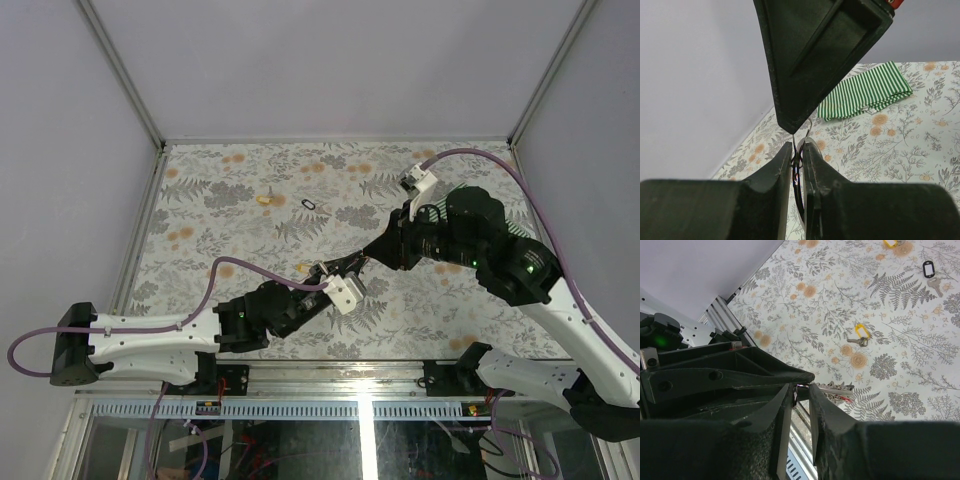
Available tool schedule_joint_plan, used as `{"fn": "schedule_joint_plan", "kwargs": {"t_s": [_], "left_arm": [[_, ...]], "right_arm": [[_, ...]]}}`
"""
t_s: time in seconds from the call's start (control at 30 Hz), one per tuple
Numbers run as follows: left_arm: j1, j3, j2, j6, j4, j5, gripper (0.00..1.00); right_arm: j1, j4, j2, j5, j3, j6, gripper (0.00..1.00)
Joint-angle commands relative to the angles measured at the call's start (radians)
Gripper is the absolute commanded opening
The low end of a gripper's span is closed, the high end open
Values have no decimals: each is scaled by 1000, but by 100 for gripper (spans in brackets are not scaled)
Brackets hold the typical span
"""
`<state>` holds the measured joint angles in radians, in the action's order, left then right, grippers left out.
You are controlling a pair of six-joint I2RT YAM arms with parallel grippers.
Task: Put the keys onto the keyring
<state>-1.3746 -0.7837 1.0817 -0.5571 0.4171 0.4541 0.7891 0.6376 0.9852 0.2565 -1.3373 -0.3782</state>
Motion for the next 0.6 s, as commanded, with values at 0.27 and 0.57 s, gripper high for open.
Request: {"fn": "schedule_joint_plan", "kwargs": {"t_s": [0.27, 0.57], "left_arm": [[-7, -31, -9, -4, 58, 32, 0], [-7, -17, -21, -5, 82, 26, 19]], "right_arm": [[-4, -12, 23, 63, -29, 4, 16], [-4, -3, 21, 55, -55, 22, 0]]}}
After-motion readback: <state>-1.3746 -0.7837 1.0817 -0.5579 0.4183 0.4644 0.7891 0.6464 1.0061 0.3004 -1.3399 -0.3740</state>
